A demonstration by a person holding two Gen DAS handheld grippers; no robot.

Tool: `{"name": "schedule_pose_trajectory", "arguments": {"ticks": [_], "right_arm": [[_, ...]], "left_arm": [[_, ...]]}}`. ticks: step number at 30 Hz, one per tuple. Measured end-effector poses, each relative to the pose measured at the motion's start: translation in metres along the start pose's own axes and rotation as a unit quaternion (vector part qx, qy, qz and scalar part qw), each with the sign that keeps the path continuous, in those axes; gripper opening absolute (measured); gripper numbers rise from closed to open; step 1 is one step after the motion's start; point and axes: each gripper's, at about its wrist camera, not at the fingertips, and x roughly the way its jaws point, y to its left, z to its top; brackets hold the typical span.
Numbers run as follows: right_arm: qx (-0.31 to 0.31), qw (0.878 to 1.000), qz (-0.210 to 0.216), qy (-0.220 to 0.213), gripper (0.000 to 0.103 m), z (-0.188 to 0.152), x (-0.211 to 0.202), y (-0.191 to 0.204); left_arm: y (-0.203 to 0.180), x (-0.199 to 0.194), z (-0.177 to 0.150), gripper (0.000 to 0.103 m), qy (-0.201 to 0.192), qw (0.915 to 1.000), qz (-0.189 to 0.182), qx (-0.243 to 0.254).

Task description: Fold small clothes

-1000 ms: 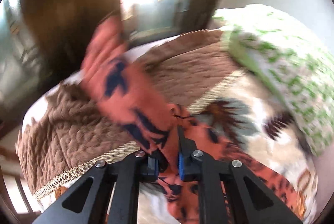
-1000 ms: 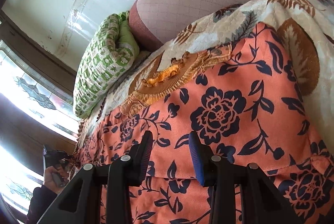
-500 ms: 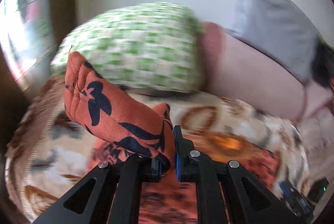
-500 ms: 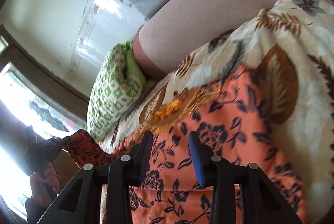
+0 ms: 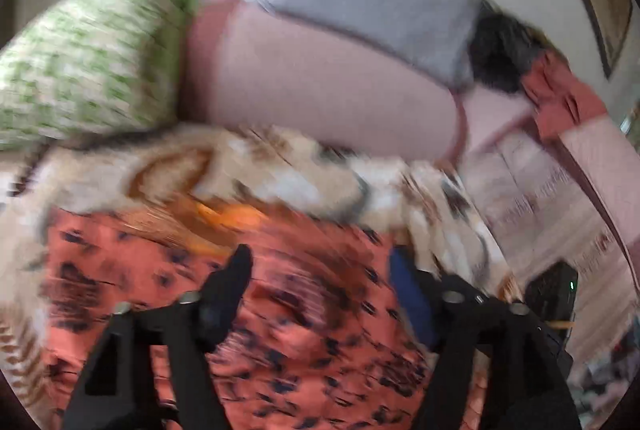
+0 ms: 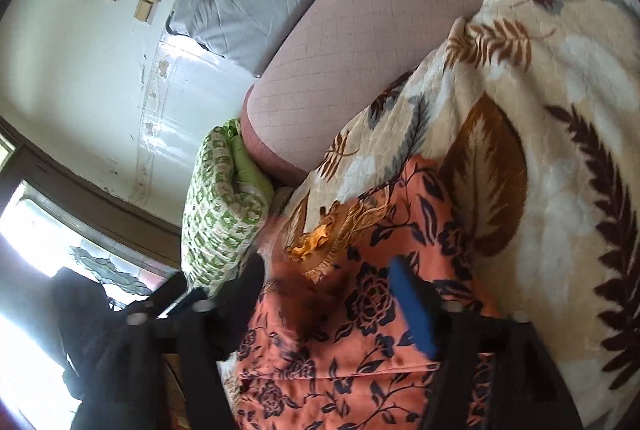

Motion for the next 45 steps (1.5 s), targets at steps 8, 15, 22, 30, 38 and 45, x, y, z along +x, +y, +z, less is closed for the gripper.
{"name": "schedule_pose_trajectory", "arguments": {"ticks": [8,15,22,30,38,45], "right_arm": [[-0.027,0.996,-0.058,0.064,0.071,-0.022,0.042,0.004],[0.041,0.996,-0.034,0.076,0.071,-0.023,0.078,-0.03],[0.062,0.995,-0.052,0.064,0.061,-0.02,0.109,-0.043],[0.073,0.996,-0.021,0.038,0.008,-0.018,0.108,-0.051],[-0.022,0.997,-0.067,-0.033,0.007,-0.023,0.02,-0.001],[0.002,0.973,-0.21,0.097,0.007,-0.048,0.039,-0.042]], "left_arm": [[0.133,-0.022,-0.04,0.081,-0.006,0.9824,0.151,-0.11],[0.218,0.0,-0.08,0.081,0.03,0.9527,0.228,-0.199],[0.22,0.016,-0.087,0.081,0.049,0.9518,0.231,-0.196],[0.212,0.027,-0.086,0.081,0.055,0.9512,0.252,-0.169],[0.209,0.026,-0.085,0.081,0.055,0.9472,0.264,-0.173],[0.206,0.021,-0.09,0.081,0.064,0.9456,0.275,-0.162]]}}
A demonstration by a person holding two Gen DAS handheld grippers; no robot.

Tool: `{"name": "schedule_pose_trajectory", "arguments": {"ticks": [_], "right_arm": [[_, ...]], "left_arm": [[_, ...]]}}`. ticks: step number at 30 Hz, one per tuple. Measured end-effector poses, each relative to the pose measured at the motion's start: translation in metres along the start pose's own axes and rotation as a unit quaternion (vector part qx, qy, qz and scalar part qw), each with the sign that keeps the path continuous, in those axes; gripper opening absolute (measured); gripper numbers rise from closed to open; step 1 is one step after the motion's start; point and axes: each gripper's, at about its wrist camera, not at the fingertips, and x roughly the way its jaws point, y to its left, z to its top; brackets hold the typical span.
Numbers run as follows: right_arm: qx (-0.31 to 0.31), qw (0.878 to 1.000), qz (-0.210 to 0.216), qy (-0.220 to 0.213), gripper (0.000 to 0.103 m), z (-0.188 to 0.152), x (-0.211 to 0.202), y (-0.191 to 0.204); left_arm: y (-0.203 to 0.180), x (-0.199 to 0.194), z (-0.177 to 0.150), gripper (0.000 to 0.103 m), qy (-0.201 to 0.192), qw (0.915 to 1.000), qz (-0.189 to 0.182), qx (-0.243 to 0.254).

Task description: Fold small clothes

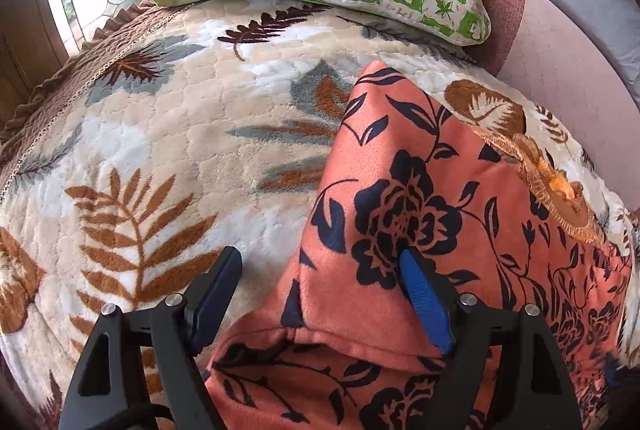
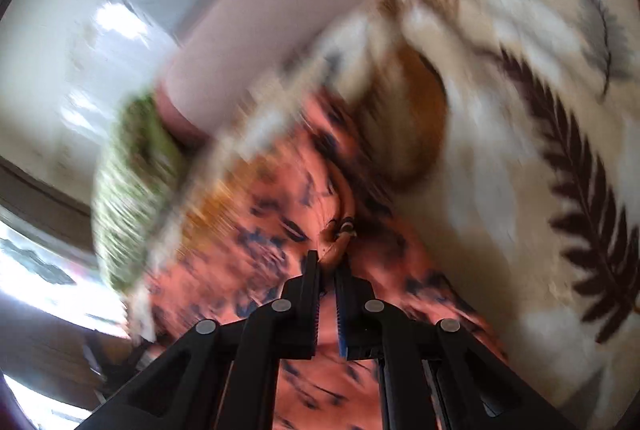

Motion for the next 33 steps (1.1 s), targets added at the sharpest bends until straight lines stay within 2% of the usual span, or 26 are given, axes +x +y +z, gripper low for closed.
{"name": "schedule_pose_trajectory", "arguments": {"ticks": [2,5,9,10,12,15,17,18,19,20,21,22,24,26,27,29,31,32,33], "right_arm": [[0.02,1.0,0.009,0.017,0.008,0.0,0.001,-0.005],[0.002,1.0,-0.006,0.03,0.011,0.006,-0.015,0.003],[-0.02,0.999,0.018,-0.044,0.012,0.009,-0.043,0.019],[-0.042,0.997,0.011,-0.066,0.012,0.009,-0.044,0.029],[-0.079,0.994,-0.002,-0.081,0.012,0.012,-0.037,0.043],[-0.088,0.989,-0.063,-0.096,0.012,0.025,-0.027,0.051],[-0.078,0.98,-0.128,-0.133,0.012,0.028,-0.034,0.047],[-0.065,0.971,-0.161,-0.167,0.012,0.03,-0.045,0.039],[-0.05,0.966,-0.171,-0.187,0.012,0.032,-0.05,0.035],[-0.03,0.965,-0.161,-0.205,0.012,0.033,-0.056,0.027],[-0.014,0.97,-0.114,-0.216,0.012,0.034,-0.06,0.021],[-0.015,0.977,-0.057,-0.205,0.012,0.037,-0.058,0.019],[-0.049,0.988,0.016,-0.148,0.012,0.042,-0.036,0.033],[-0.069,0.99,0.063,-0.11,0.012,0.042,-0.011,0.048],[-0.08,0.99,0.081,-0.088,0.012,0.042,0.006,0.057],[-0.095,0.99,0.08,-0.074,0.012,0.041,0.03,0.067],[-0.089,0.992,0.067,-0.058,0.012,0.045,0.05,0.062],[-0.077,0.995,0.047,-0.042,0.013,0.045,0.06,0.056],[-0.063,0.997,0.04,-0.03,0.01,0.047,0.069,0.046]], "left_arm": [[0.002,-0.002,0.0,0.081,0.002,1.0,0.002,0.002],[0.006,-0.009,0.001,0.081,-0.013,0.9999,0.011,-0.002],[0.004,-0.024,0.004,0.081,-0.049,0.9987,0.014,0.002],[0.002,-0.026,0.005,0.081,-0.052,0.9986,0.007,0.003],[-0.003,-0.028,0.004,0.081,-0.057,0.9983,-0.006,0.014],[-0.015,-0.028,0.001,0.081,-0.062,0.997,0.002,0.046],[-0.017,-0.026,0.001,0.081,-0.063,0.9967,0.008,0.051],[-0.016,-0.025,0.003,0.081,-0.064,0.9967,0.01,0.048],[-0.014,-0.024,0.005,0.081,-0.065,0.9969,0.012,0.042],[-0.015,-0.023,0.006,0.081,-0.065,0.9971,0.011,0.037],[-0.015,-0.022,0.007,0.081,-0.063,0.9973,0.008,0.035],[-0.018,-0.021,0.007,0.081,-0.06,0.9975,0.004,0.037],[-0.027,-0.016,0.003,0.081,-0.052,0.9971,0.004,0.056],[-0.043,-0.007,-0.004,0.081,-0.028,0.9949,0.004,0.097],[-0.05,-0.002,-0.008,0.082,-0.019,0.9926,0.017,0.118],[-0.058,-0.001,-0.013,0.083,-0.032,0.9887,0.04,0.141],[-0.057,-0.001,-0.012,0.084,-0.028,0.989,0.039,0.14],[-0.055,0.0,-0.011,0.085,-0.025,0.99,0.035,0.135],[-0.052,0.0,-0.009,0.085,-0.022,0.9911,0.03,0.128]]}}
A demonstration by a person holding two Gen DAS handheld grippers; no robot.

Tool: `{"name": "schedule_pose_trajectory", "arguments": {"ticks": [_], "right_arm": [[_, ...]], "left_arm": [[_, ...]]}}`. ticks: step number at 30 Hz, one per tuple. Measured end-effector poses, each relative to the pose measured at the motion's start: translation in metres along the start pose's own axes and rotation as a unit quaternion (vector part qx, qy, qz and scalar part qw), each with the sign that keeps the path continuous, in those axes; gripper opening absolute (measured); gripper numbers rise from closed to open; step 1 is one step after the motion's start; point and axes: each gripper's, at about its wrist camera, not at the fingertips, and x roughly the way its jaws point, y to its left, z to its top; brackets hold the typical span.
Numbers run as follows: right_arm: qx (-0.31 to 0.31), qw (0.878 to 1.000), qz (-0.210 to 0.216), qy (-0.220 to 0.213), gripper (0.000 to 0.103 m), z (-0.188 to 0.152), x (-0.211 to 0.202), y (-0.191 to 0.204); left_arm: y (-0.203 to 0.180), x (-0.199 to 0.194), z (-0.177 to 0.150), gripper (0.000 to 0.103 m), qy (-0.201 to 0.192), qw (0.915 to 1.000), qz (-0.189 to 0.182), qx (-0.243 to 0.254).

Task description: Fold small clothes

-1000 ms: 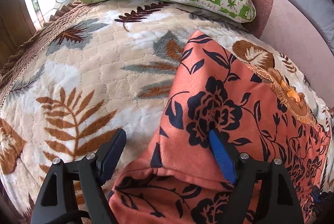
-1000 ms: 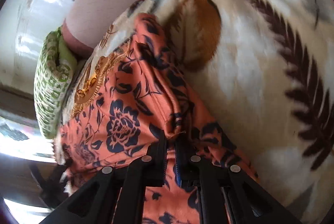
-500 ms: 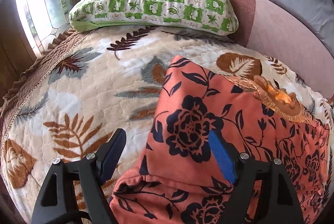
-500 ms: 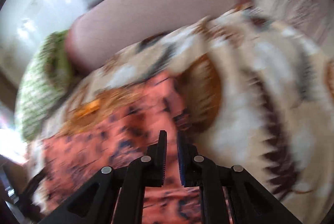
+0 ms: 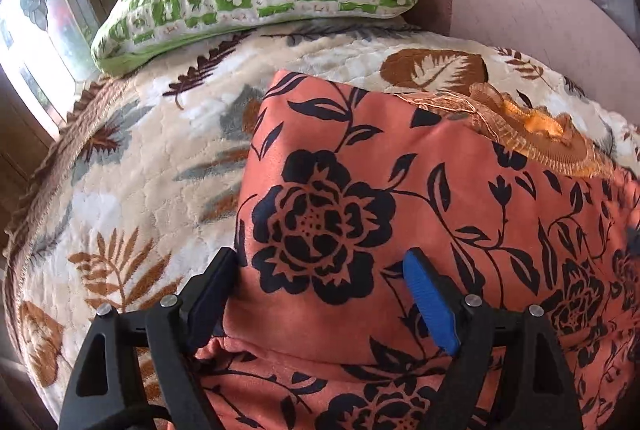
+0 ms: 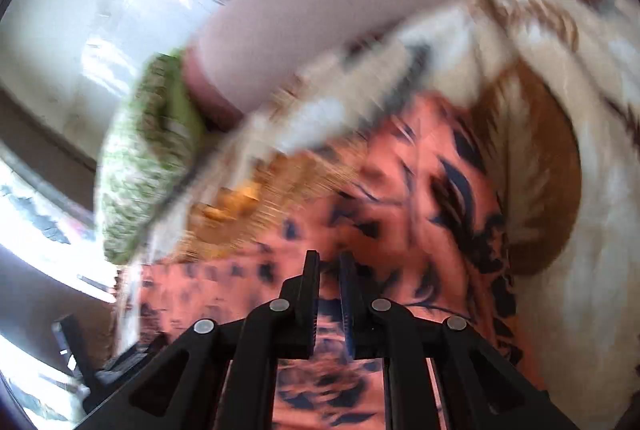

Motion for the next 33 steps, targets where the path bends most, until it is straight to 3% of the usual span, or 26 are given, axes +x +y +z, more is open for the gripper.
{"name": "schedule_pose_trajectory", "arguments": {"ticks": [1,2,6,10,12,17,20,21,23,27,31,33], "right_arm": [[0.016,1.0,0.022,-0.005,0.009,0.002,0.0,-0.006],[0.026,1.0,0.015,-0.007,0.009,0.005,-0.006,-0.006],[-0.004,0.995,-0.045,-0.084,0.011,0.009,-0.042,0.0],[0.021,0.995,-0.039,-0.085,0.013,0.011,-0.045,-0.007],[0.017,0.998,-0.038,-0.055,0.012,0.009,-0.039,-0.009],[-0.002,0.998,-0.01,-0.057,0.012,0.008,-0.042,0.005],[-0.004,0.998,-0.057,-0.031,0.012,0.003,-0.026,0.002],[0.018,0.998,-0.055,-0.019,0.009,0.004,-0.02,-0.011],[0.054,0.998,-0.032,-0.021,0.008,0.005,-0.023,-0.019],[-0.007,0.998,-0.032,-0.055,0.013,0.002,-0.04,0.013],[-0.025,0.999,0.031,0.014,0.013,-0.012,-0.023,0.035],[-0.047,0.997,0.013,0.06,0.013,-0.026,-0.006,0.045]], "left_arm": [[0.002,0.0,0.0,0.085,0.001,1.0,-0.002,-0.004],[0.004,0.0,0.0,0.085,0.001,1.0,-0.004,-0.007],[0.012,-0.003,0.002,0.085,-0.006,0.9998,0.002,-0.019],[0.024,0.001,0.004,0.085,-0.003,0.9992,0.019,-0.034],[0.026,0.004,0.003,0.085,0.001,0.9991,0.014,-0.039],[0.018,-0.004,0.003,0.085,-0.029,0.9991,0.013,-0.029],[0.01,-0.002,0.002,0.085,-0.025,0.9996,0.004,-0.014],[0.009,0.001,0.001,0.085,-0.015,0.9998,0.007,-0.009],[0.011,0.008,-0.001,0.087,0.0,0.9998,0.011,-0.014],[0.016,0.0,0.002,0.087,-0.016,0.9994,0.011,-0.028],[0.009,-0.002,0.001,0.087,-0.015,0.9998,-0.002,-0.013],[0.006,0.008,-0.001,0.088,0.002,0.9999,0.016,-0.003]]}}
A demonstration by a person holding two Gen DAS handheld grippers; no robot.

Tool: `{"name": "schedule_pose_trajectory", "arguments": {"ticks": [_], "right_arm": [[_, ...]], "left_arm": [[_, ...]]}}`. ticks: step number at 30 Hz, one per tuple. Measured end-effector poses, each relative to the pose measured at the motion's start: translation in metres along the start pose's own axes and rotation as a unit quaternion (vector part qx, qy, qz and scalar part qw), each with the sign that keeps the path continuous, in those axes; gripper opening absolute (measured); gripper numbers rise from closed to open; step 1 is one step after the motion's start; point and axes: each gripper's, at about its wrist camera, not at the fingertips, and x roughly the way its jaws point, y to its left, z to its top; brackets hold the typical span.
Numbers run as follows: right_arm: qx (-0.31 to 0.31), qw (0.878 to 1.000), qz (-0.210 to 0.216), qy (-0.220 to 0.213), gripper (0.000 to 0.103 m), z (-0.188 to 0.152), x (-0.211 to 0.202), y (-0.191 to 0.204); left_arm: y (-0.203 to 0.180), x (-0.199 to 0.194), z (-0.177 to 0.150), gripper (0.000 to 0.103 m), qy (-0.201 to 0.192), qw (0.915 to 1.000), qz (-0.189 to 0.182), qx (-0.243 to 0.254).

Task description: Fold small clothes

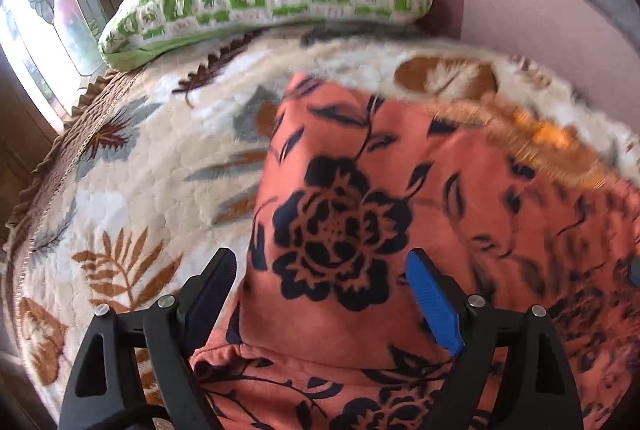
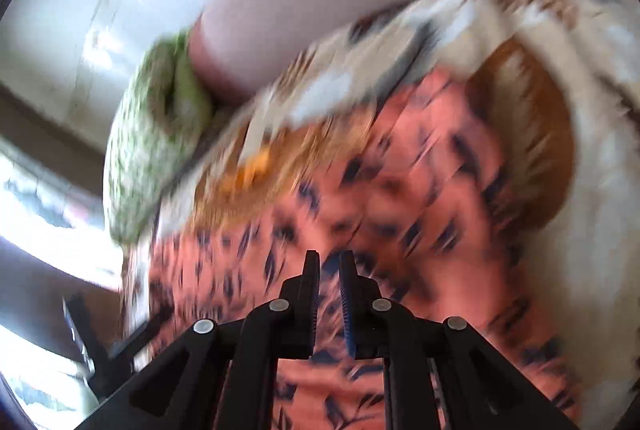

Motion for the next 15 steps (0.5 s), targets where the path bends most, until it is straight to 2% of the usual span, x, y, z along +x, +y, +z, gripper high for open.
{"name": "schedule_pose_trajectory", "arguments": {"ticks": [2,3,7,13,15], "right_arm": [[-0.005,0.999,-0.022,0.024,0.011,-0.009,0.009,0.001],[-0.009,1.0,-0.02,0.018,0.011,-0.01,0.007,0.001],[0.022,0.999,-0.009,0.04,0.011,-0.011,-0.006,-0.01],[0.024,0.999,0.012,0.018,0.013,-0.015,-0.024,-0.022],[0.02,0.999,0.029,0.028,0.013,-0.017,-0.027,-0.023]], "left_arm": [[0.002,0.001,-0.001,0.089,0.001,1.0,-0.002,-0.003],[0.003,0.0,0.0,0.089,0.002,1.0,-0.002,-0.003],[0.007,-0.009,-0.002,0.089,-0.013,0.9999,0.0,-0.011],[0.006,-0.031,-0.003,0.089,-0.059,0.9969,-0.043,-0.029],[-0.001,-0.032,-0.004,0.089,-0.062,0.9964,-0.055,-0.022]]}}
